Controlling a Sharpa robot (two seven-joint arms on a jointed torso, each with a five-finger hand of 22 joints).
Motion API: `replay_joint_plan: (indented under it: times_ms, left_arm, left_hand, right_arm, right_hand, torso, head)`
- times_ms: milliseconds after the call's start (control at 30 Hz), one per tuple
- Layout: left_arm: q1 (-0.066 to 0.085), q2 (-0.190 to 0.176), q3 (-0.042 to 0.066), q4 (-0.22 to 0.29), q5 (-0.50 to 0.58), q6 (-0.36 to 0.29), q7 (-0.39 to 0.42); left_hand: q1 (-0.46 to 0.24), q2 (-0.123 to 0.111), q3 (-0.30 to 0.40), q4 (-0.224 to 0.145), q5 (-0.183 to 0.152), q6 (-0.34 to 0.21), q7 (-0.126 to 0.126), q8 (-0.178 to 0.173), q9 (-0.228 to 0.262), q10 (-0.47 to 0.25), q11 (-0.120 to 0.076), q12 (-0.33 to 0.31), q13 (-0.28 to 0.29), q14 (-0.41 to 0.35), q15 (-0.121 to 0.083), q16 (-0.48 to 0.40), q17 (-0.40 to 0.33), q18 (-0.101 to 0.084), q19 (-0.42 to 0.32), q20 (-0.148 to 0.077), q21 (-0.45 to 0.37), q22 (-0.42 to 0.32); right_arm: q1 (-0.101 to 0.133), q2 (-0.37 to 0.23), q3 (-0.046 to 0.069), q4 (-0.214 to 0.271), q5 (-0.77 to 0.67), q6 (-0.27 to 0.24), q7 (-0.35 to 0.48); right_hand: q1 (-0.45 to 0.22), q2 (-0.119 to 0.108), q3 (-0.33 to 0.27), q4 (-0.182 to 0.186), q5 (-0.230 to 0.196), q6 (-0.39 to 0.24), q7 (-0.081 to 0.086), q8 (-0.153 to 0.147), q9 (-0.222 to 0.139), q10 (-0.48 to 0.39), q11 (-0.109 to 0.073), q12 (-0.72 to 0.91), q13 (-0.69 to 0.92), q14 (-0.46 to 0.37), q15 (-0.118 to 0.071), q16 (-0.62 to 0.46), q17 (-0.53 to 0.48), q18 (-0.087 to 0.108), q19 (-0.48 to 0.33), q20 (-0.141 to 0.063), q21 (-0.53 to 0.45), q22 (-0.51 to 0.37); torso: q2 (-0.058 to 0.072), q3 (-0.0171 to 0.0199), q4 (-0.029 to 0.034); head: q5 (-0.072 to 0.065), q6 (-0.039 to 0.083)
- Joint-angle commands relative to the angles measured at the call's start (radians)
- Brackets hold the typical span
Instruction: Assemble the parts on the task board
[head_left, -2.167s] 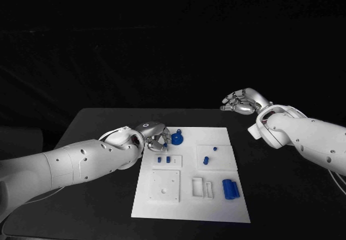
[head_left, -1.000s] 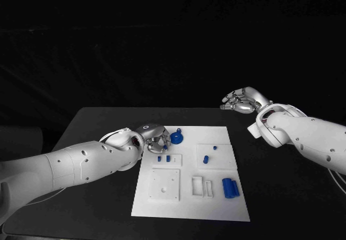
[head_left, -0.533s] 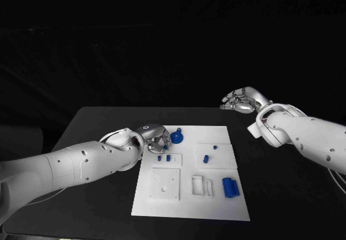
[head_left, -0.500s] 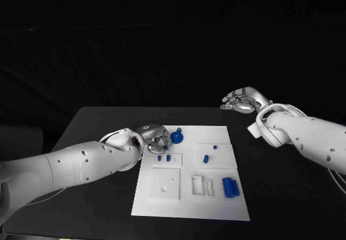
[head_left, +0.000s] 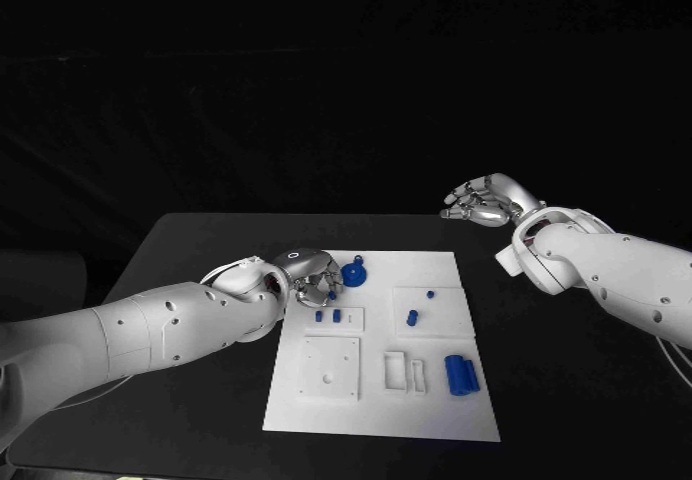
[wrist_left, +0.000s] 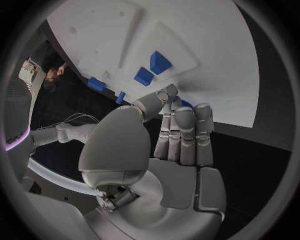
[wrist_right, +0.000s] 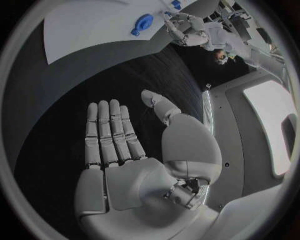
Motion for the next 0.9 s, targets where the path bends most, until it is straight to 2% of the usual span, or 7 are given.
replay_joint_plan:
  times_ms: [33, 167, 367, 900]
  left_arm:
    - [-0.003, 0.005, -0.005, -0.006, -0.05, 0.011, -0.006]
    - [-0.003, 0.007, -0.014, -0.008, -0.061, 0.013, -0.007]
    - [-0.005, 0.01, -0.019, -0.01, -0.064, 0.013, -0.004]
    - [-0.007, 0.011, -0.021, -0.006, -0.063, 0.007, 0.004]
  left_hand:
    - [0.004, 0.01, -0.001, 0.003, 0.002, 0.004, 0.004, 0.005, 0.0, 0.079, 0.013, 0.002, 0.043, 0.003, -0.001, -0.001, 0.001, 0.035, -0.001, -0.031, 0.003, 0.012]
    - [0.005, 0.009, -0.001, 0.003, 0.002, 0.004, 0.004, 0.005, 0.0, 0.079, 0.013, 0.002, 0.043, 0.003, -0.001, -0.002, 0.001, 0.035, -0.001, -0.031, 0.003, 0.012]
    - [0.005, 0.009, 0.0, 0.003, 0.002, 0.004, 0.004, 0.005, 0.0, 0.08, 0.013, 0.002, 0.043, 0.003, -0.001, -0.002, 0.002, 0.035, -0.001, -0.031, 0.003, 0.012]
    - [0.002, 0.005, -0.003, 0.005, 0.0, 0.008, 0.003, 0.007, 0.001, 0.084, 0.012, 0.0, 0.047, 0.005, -0.002, -0.001, 0.003, 0.034, 0.001, -0.031, 0.004, 0.013]
  right_arm:
    - [0.0, 0.0, 0.0, 0.002, -0.002, 0.012, 0.011]
    - [0.0, 0.0, 0.0, 0.001, -0.002, 0.012, 0.011]
    - [0.0, 0.0, 0.0, 0.002, -0.002, 0.012, 0.011]
    - [0.0, -0.002, 0.0, 0.003, -0.002, 0.012, 0.011]
  right_hand:
    - [0.002, 0.008, -0.004, 0.001, 0.005, -0.004, 0.003, 0.003, -0.001, -0.001, 0.001, 0.005, -0.001, -0.009, 0.001, 0.005, -0.001, 0.016, 0.001, 0.009, -0.006, 0.001]
    - [0.002, 0.008, -0.004, 0.001, 0.005, -0.004, 0.003, 0.003, -0.002, -0.001, 0.001, 0.005, -0.001, -0.009, 0.001, 0.006, -0.002, 0.016, 0.002, 0.009, -0.006, 0.001]
    - [0.002, 0.008, -0.004, 0.001, 0.005, -0.004, 0.003, 0.003, -0.002, -0.001, 0.001, 0.005, -0.002, -0.009, 0.001, 0.006, -0.002, 0.016, 0.002, 0.009, -0.007, 0.002]
    - [0.001, 0.008, -0.004, 0.002, 0.005, -0.004, 0.003, 0.003, -0.002, -0.001, 0.001, 0.006, -0.002, -0.009, 0.001, 0.007, -0.004, 0.017, 0.002, 0.009, -0.007, 0.002]
  torso:
    - [0.0, 0.0005, 0.0003]
    - [0.0, 0.0001, -0.0014]
    - [0.0, 0.0002, -0.0008]
    - [0.0, -0.0002, -0.0008]
  head:
    - [-0.001, 0.0]
    - [0.0, 0.0]
    - [-0.001, -0.001]
    - [-0.001, 0.0]
